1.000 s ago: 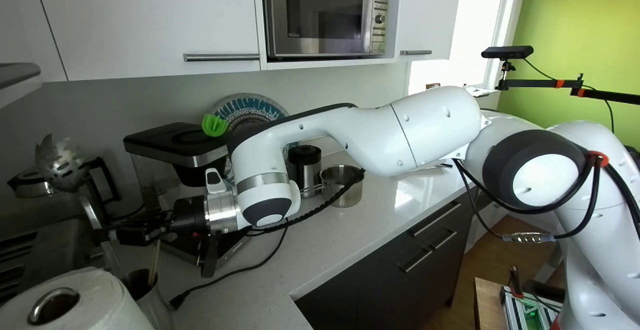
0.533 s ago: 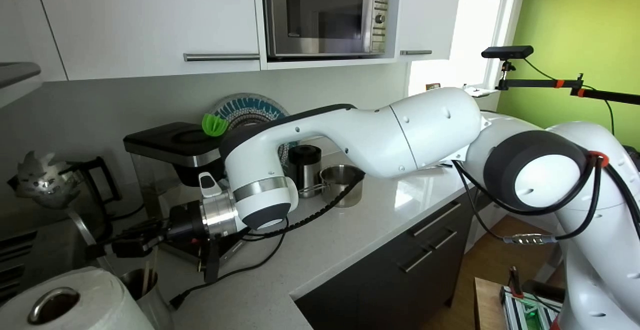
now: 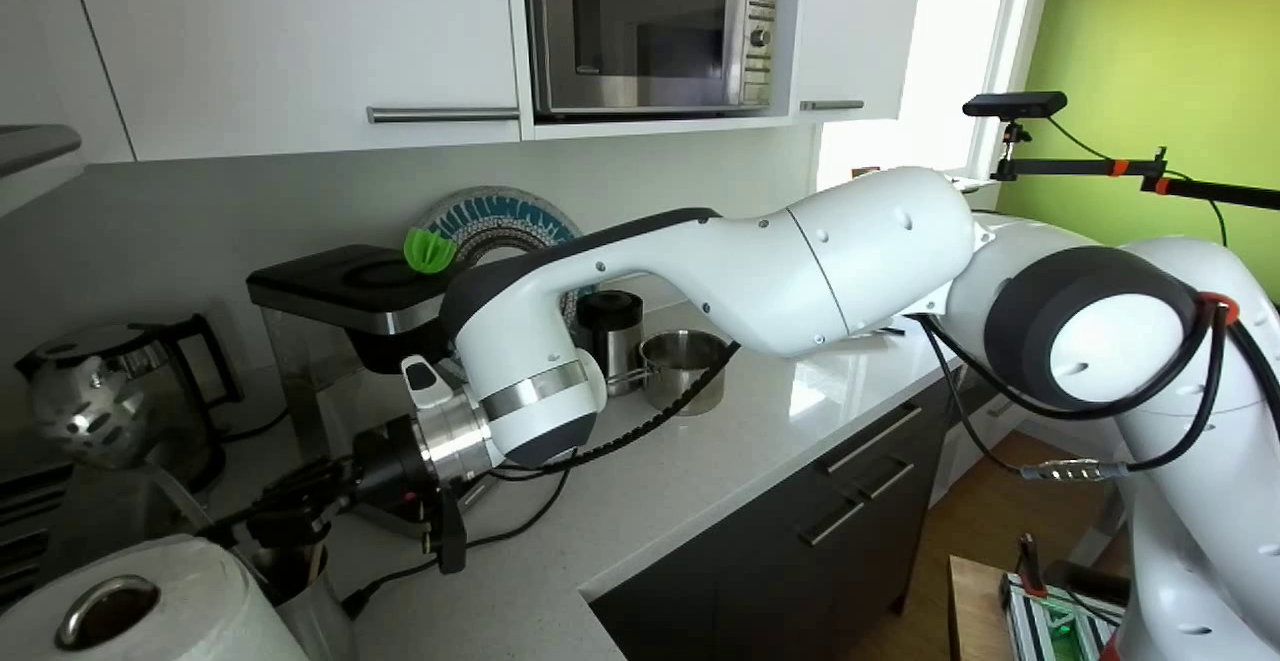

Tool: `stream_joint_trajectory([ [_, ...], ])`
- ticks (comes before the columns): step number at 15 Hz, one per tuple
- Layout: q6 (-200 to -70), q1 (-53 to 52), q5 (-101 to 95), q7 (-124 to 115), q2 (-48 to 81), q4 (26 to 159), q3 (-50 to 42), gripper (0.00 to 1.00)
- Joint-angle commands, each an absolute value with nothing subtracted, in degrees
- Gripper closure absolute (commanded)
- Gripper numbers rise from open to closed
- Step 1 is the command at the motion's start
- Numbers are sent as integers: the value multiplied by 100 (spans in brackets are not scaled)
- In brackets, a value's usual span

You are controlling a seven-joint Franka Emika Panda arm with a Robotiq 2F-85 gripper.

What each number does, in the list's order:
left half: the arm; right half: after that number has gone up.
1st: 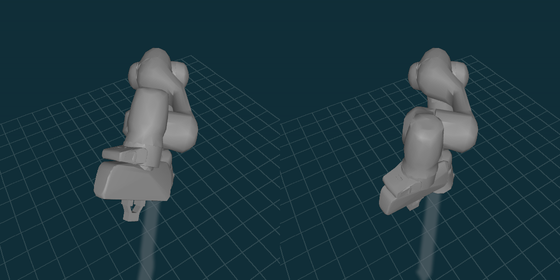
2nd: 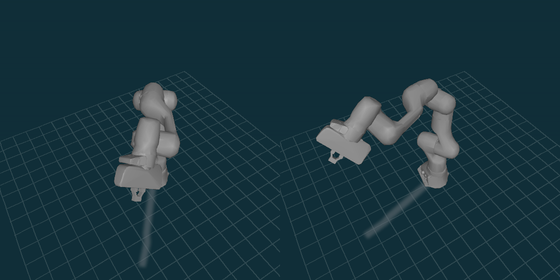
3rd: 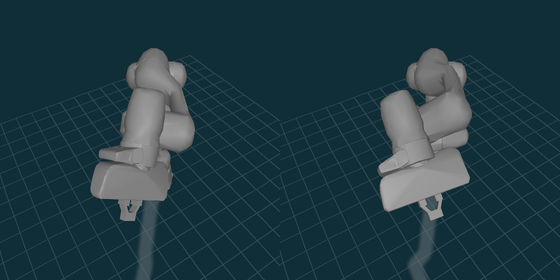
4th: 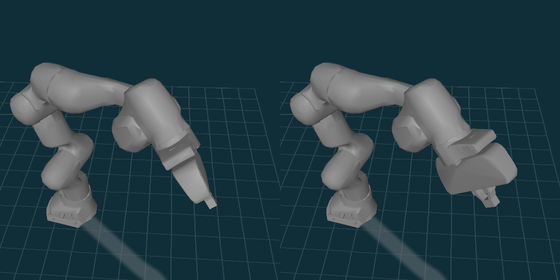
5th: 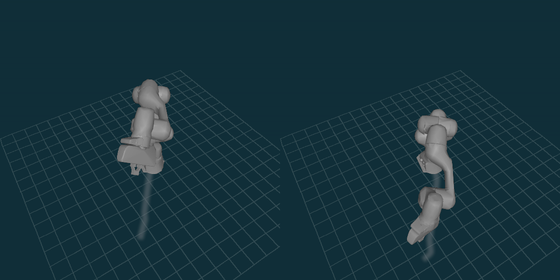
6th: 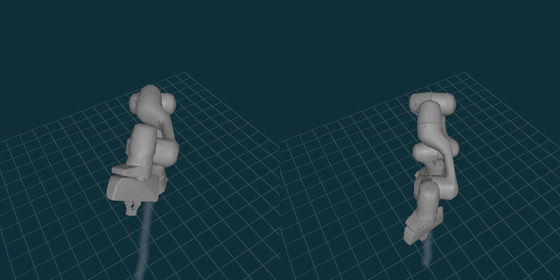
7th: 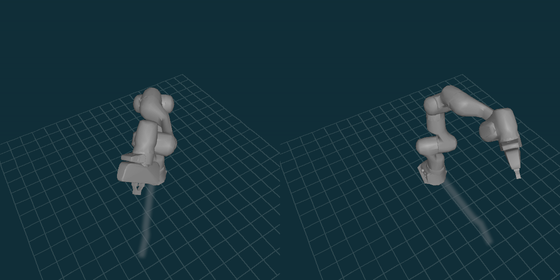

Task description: Pick up the steel pasta server from the table and put it cocktail shaker near the paper towel roll

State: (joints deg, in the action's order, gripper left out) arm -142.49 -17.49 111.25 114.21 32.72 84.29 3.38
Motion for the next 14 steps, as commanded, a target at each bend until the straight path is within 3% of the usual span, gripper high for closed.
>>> stream_joint_trajectory([
  [1, -14195, -1613, 11031, 11652, 2887, 8994, 436, 99],
  [4, -14207, -1586, 11008, 11752, 2824, 9157, 420, 99],
  [6, -14232, -1570, 11049, 11786, 2823, 9210, 420, 69],
  [10, -14238, -1547, 11056, 11813, 2783, 9270, 417, 41],
  [11, -14236, -1543, 11052, 11814, 2769, 9282, 417, 52],
  [12, -14234, -1541, 11071, 11848, 2763, 9286, 420, 77],
  [14, -14230, -1547, 11059, 11892, 2752, 9302, 422, 77],
])
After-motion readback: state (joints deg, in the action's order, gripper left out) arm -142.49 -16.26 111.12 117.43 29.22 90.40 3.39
